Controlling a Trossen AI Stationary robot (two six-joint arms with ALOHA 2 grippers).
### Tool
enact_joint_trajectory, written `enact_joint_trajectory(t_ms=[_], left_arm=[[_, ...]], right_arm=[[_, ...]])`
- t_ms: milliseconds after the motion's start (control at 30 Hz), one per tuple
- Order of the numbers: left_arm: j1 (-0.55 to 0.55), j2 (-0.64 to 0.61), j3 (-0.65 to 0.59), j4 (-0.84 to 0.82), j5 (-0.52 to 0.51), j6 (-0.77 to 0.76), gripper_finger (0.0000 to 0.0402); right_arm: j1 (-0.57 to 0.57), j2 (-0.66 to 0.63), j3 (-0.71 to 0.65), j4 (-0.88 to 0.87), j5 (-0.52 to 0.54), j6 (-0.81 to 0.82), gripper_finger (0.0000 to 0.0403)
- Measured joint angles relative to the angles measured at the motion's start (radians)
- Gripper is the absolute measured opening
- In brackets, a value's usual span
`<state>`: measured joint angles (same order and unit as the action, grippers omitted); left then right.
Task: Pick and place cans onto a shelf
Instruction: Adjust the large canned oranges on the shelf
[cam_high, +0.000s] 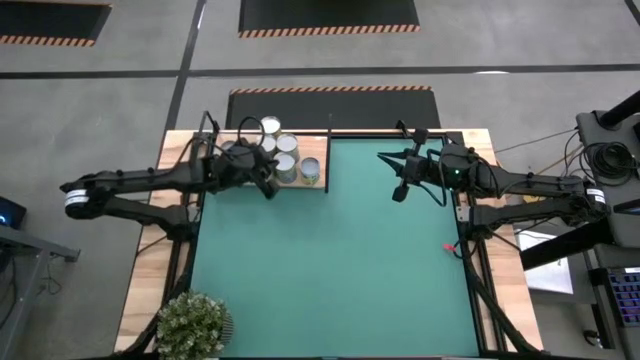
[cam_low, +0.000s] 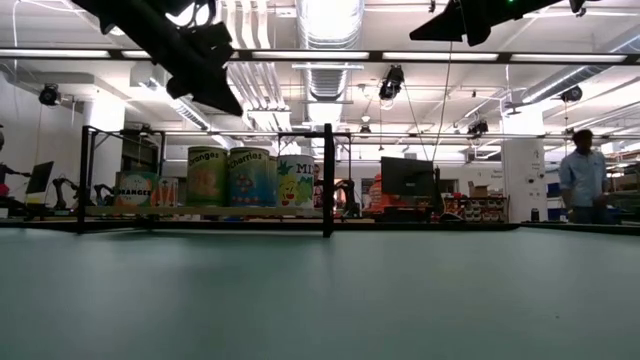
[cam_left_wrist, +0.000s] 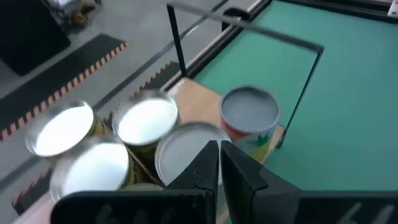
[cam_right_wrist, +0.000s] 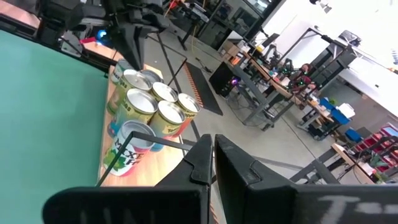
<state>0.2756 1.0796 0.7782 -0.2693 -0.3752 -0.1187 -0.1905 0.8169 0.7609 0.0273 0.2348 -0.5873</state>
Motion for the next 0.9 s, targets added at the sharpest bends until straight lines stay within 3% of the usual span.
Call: enact_joint_trajectory(t_ms=[333,433,900], left_arm=[[0.003,-0.021,0.016,0.064,0.002,0.168,0.0],[0.005,-0.042,-0.002,0.12,0.052,0.219,0.0],[0.011,-0.109,-0.022,0.102,0.079,0.368,0.0]], right_arm=[[0.0,0.0,0.0,0.019,-0.003,0.004,0.0009],[0.0,0.0,0.0,0.044,-0.004,0.022,0.0009],[0.0,0.038,0.001,0.074,-0.003,0.205,0.0009]])
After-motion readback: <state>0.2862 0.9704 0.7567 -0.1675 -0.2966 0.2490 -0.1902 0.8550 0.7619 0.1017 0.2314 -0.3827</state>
